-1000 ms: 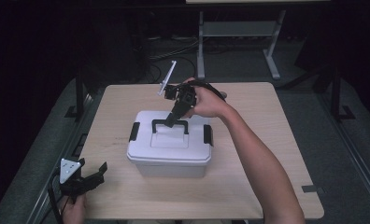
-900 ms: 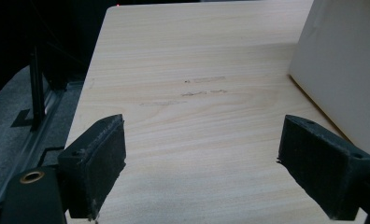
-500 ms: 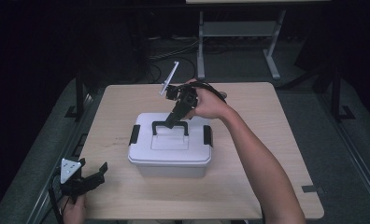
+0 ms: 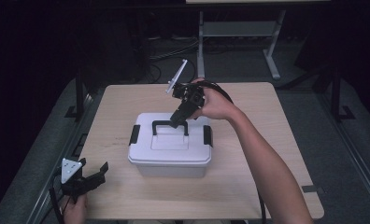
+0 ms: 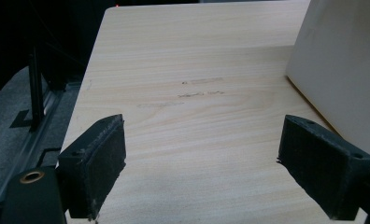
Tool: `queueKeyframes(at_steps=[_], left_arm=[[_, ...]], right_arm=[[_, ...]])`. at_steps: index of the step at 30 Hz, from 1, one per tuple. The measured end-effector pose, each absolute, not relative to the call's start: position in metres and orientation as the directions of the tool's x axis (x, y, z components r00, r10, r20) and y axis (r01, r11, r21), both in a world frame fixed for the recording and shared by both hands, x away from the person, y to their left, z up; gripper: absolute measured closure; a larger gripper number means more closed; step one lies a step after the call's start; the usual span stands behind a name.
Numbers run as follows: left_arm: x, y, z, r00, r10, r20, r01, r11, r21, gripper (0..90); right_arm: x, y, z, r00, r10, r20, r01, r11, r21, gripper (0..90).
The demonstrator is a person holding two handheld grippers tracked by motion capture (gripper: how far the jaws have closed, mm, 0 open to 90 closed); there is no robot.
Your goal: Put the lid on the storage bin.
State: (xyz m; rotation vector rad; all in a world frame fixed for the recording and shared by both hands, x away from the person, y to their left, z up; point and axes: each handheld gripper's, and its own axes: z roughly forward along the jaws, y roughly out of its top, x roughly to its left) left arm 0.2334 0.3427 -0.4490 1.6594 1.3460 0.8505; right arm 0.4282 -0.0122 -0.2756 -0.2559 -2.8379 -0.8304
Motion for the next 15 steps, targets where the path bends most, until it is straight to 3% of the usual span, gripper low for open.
queueKeyframes(at_steps=[15], left_arm=[[0.234,0.341,-0.450,0.207,0.978,0.016,0.430,-0.106,0.896,14.0]], right_arm=[[0.427,-0.027,-0.272,-0.969,0.148,0.199,0.234,0.815,0.530,57.3]])
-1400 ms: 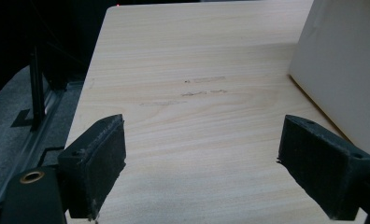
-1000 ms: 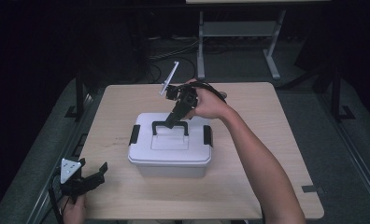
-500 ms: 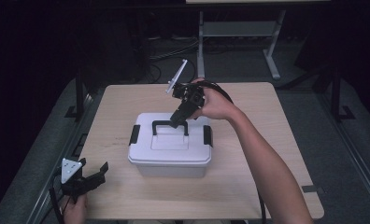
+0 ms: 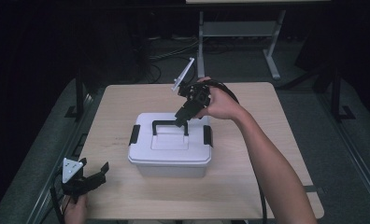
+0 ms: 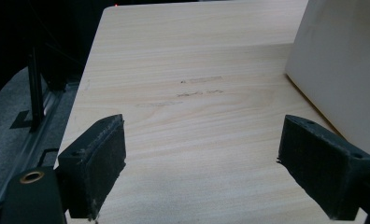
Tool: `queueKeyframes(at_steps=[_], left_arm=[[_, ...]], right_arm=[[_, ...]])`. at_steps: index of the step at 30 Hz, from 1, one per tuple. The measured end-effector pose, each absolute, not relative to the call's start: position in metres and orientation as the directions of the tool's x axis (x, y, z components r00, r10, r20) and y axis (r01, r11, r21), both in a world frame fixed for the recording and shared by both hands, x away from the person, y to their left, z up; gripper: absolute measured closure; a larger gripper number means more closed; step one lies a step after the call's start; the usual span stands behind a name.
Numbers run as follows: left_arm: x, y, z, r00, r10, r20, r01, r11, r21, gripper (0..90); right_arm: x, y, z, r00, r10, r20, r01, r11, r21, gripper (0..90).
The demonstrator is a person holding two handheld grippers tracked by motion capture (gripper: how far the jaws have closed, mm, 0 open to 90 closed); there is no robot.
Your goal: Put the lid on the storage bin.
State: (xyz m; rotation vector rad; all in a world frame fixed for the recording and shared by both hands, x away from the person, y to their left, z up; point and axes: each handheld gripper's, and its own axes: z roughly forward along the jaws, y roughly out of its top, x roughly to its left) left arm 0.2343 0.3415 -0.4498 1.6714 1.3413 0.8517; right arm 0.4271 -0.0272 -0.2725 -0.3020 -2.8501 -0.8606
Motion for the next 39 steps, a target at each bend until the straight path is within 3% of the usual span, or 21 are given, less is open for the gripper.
queueKeyframes(at_steps=[11,39], left_arm=[[0.234,0.341,-0.449,0.207,0.978,0.018,0.429,-0.107,0.897,14.0],[0.234,0.339,-0.449,0.212,0.977,0.020,0.427,-0.111,0.897,14.0]], right_arm=[[0.425,-0.038,-0.276,-0.965,0.173,0.197,0.253,0.811,0.528,48.8],[0.417,-0.066,-0.282,-0.952,0.219,0.212,0.301,0.789,0.536,43.8]])
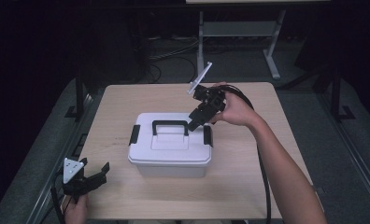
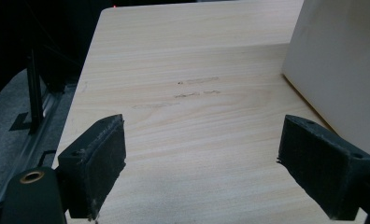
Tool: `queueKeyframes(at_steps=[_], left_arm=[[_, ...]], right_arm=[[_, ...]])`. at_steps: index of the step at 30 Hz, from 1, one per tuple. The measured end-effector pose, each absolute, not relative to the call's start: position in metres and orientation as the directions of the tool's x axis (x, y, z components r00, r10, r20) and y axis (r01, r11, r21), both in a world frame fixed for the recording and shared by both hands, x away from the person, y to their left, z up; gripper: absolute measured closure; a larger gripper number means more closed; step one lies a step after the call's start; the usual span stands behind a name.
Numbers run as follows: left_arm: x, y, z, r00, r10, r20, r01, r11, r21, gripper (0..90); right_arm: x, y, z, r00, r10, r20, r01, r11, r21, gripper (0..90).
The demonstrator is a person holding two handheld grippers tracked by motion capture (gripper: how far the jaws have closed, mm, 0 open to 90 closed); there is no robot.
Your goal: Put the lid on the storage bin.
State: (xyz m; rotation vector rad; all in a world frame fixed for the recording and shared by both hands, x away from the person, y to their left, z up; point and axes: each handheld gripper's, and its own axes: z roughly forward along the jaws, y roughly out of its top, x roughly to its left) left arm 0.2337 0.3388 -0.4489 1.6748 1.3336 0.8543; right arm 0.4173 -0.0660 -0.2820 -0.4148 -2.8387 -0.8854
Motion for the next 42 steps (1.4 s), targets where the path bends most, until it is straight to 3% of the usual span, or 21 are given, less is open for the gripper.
queueKeyframes(at_steps=[42], left_arm=[[0.234,0.337,-0.449,0.218,0.975,0.028,0.425,-0.121,0.897,14.0]], right_arm=[[0.408,-0.108,-0.277,-0.931,0.301,0.206,0.365,0.748,0.555,35.4]])
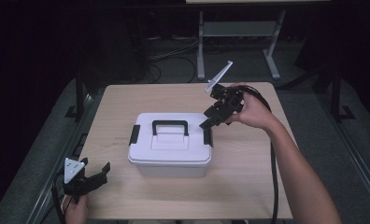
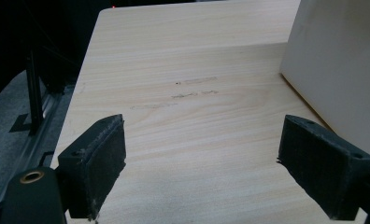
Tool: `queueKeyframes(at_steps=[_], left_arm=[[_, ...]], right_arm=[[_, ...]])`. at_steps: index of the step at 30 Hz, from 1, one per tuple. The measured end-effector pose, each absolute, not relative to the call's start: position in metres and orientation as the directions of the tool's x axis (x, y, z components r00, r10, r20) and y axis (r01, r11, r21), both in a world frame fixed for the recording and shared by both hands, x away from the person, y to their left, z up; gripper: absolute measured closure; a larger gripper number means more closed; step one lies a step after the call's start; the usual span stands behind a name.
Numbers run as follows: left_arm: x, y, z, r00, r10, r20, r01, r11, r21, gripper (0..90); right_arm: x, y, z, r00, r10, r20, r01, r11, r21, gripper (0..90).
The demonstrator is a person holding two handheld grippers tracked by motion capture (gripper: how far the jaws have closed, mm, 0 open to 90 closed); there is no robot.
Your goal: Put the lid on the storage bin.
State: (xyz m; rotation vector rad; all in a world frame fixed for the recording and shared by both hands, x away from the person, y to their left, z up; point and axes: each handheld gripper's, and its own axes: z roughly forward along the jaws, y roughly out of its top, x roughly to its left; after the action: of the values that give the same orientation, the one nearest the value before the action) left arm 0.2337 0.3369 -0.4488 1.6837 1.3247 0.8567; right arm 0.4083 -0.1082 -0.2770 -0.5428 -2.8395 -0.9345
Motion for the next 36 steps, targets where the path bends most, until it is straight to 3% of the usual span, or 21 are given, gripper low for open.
queueKeyframes(at_steps=[36], left_arm=[[0.233,0.336,-0.448,0.218,0.975,0.032,0.426,-0.125,0.896,14.0]], right_arm=[[0.401,-0.145,-0.289,-0.904,0.362,0.228,0.426,0.714,0.555,33.3]])
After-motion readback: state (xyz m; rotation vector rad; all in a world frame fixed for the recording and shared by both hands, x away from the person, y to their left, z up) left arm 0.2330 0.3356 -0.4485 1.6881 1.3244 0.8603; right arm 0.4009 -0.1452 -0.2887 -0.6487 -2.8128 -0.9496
